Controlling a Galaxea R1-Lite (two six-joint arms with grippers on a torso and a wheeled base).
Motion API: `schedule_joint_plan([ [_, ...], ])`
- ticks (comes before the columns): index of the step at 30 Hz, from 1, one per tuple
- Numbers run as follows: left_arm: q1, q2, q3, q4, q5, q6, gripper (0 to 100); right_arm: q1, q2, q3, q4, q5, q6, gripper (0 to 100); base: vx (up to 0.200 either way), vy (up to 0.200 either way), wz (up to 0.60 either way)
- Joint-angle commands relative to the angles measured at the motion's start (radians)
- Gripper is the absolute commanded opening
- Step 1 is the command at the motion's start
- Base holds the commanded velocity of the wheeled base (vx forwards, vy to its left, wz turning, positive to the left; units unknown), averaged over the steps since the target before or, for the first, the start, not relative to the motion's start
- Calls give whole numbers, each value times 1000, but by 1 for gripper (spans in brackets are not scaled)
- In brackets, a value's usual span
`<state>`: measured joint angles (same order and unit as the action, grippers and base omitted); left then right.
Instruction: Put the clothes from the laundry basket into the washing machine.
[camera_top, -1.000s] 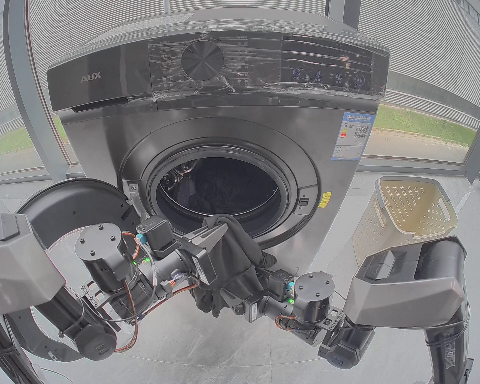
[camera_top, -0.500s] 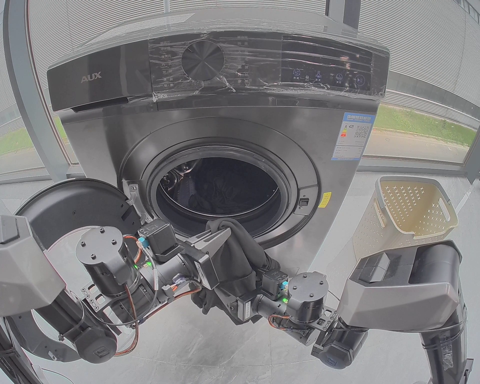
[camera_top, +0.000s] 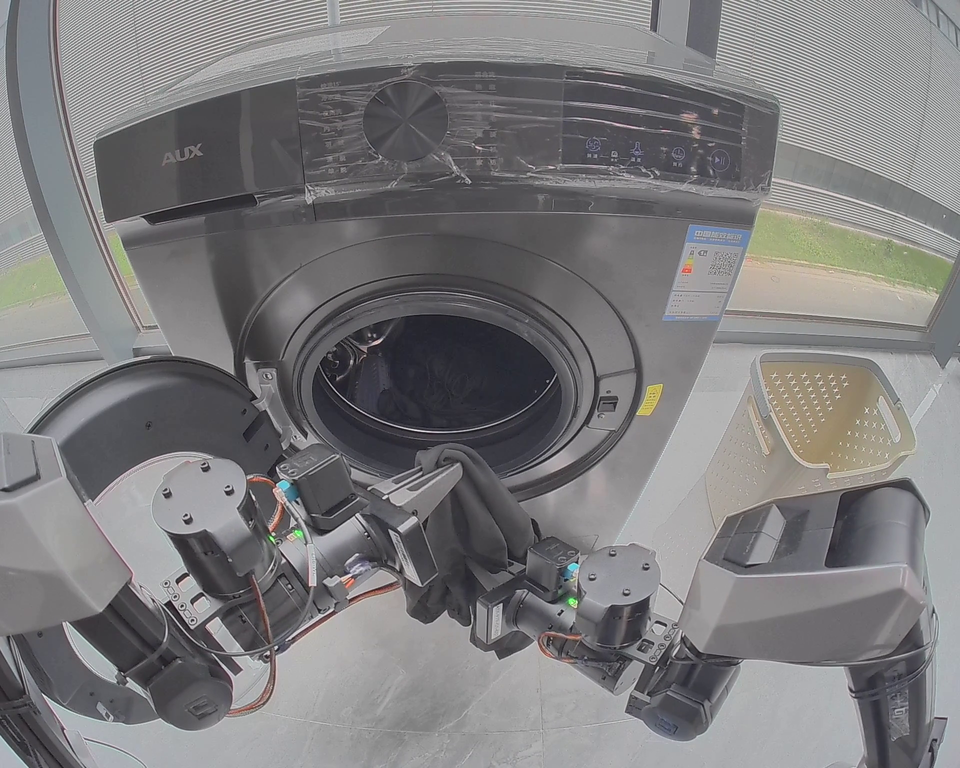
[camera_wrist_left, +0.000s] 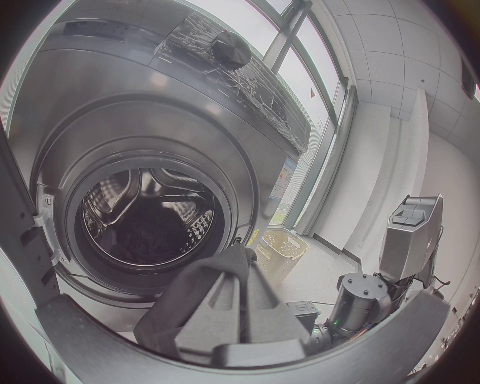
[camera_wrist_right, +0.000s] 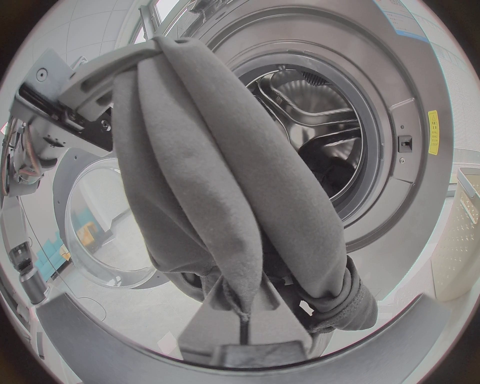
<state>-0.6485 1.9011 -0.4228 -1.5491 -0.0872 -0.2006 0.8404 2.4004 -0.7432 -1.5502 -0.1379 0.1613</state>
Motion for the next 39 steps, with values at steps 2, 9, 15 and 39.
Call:
schedule_joint_plan([
  [2,18,10,-4,0,3,0,0,31,-104,94,-1,-6,7,0,0,0,0],
  [9,53,29,-4,1,1,1,0,40,-247,209,1,-5,12,0,0,0,0],
  [15,55,39,-10,1,6,-13,100,37,-294,242,2,-2,12,0,0,0,0],
  [39,52,47,104,0,3,47,100,-23,-363,142,35,-25,123,0,0,0,0],
])
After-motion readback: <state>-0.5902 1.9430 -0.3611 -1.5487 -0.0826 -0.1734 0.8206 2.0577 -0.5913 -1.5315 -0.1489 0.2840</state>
